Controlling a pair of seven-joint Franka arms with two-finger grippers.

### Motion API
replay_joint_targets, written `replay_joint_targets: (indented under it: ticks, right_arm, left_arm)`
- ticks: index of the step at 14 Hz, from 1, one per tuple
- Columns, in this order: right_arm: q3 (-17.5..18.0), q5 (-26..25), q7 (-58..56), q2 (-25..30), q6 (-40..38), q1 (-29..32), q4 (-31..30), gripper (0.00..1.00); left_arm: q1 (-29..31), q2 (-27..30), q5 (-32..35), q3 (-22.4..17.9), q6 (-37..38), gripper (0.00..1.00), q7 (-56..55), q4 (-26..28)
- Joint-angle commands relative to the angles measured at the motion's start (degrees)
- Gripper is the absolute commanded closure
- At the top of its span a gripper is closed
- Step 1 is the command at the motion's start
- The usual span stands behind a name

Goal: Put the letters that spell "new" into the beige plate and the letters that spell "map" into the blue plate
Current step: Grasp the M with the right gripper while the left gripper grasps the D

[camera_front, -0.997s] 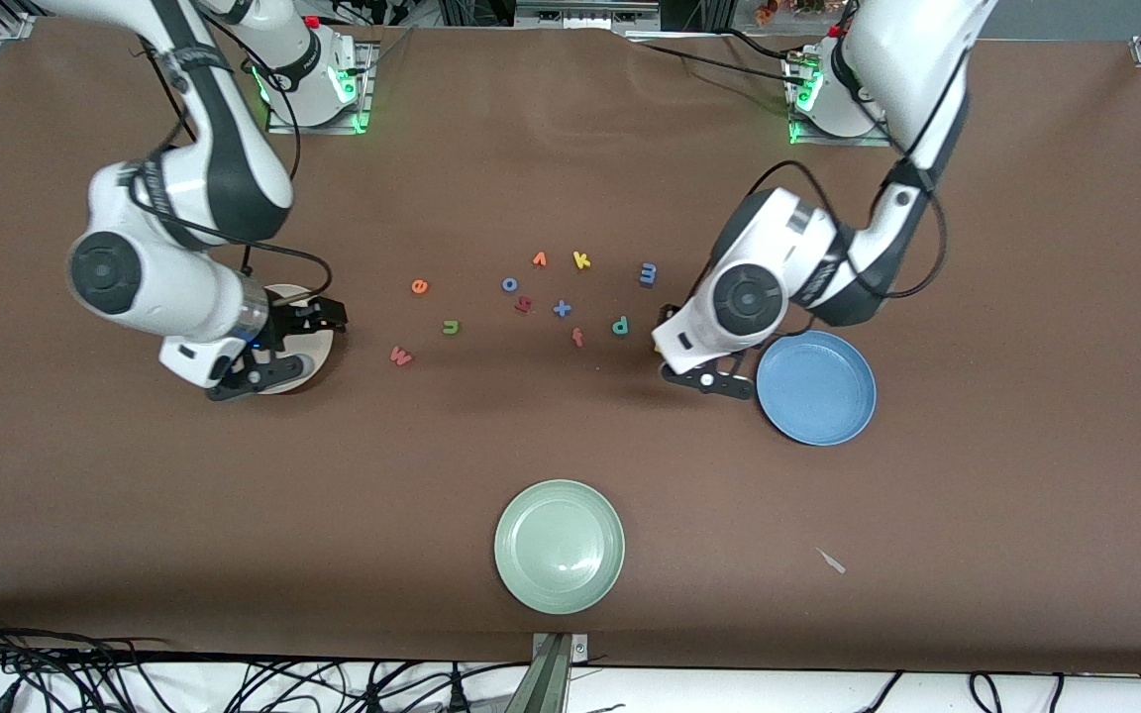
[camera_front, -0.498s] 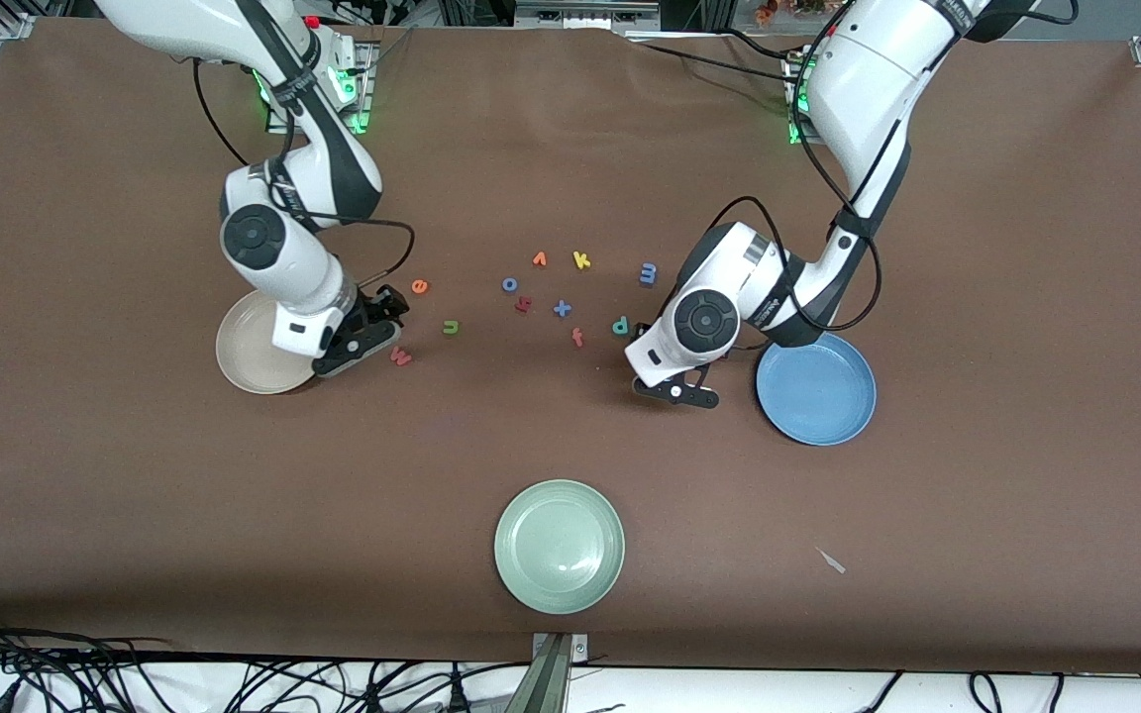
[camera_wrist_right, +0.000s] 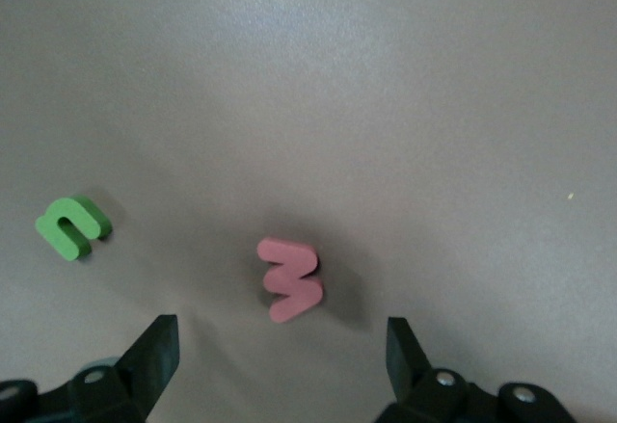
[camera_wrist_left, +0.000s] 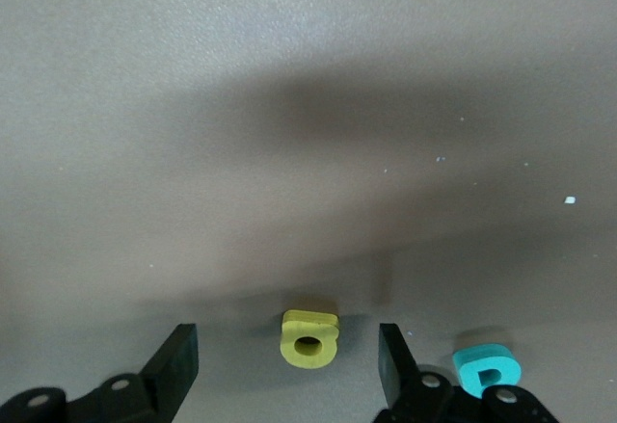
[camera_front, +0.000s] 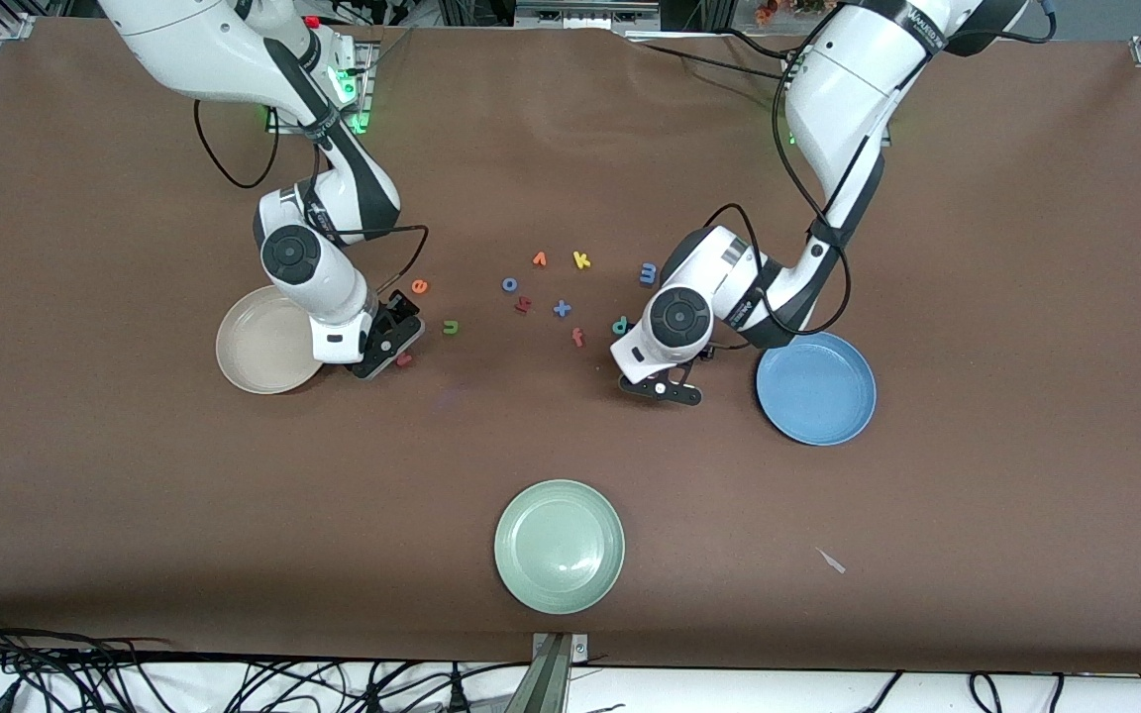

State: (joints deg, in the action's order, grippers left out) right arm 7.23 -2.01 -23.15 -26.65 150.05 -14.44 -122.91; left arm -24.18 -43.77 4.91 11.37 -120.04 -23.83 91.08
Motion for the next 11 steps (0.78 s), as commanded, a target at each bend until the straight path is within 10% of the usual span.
replay_joint_targets:
  ticks: [1, 5, 9, 11]
  right_arm:
    - [0.07, -0.80, -1.28, -3.57, 0.33, -0.06, 4.07, 0.12]
    - [0.07, -0.80, -4.35, -3.94, 0.24, 0.02, 4.52, 0.37]
    - [0.07, -0.80, -6.55, -3.94, 0.15, -0.06, 4.52, 0.76]
    - [0.07, -0.80, -8.04, -3.94, 0.15, 0.02, 4.61, 0.94]
  left_arm:
    - [-0.69, -0.18, 2.12, -0.48, -0.46, 0.28, -0.52, -0.12]
    - [-0.69, -0.71, 2.12, -0.39, -0.37, 0.51, -0.43, -0.12]
    - [-0.87, 0.08, 2.12, -0.56, 0.94, 0.97, -0.86, -0.29]
    - [-0.34, 1.92, 2.12, -0.91, 6.28, 1.00, -0.60, -1.60]
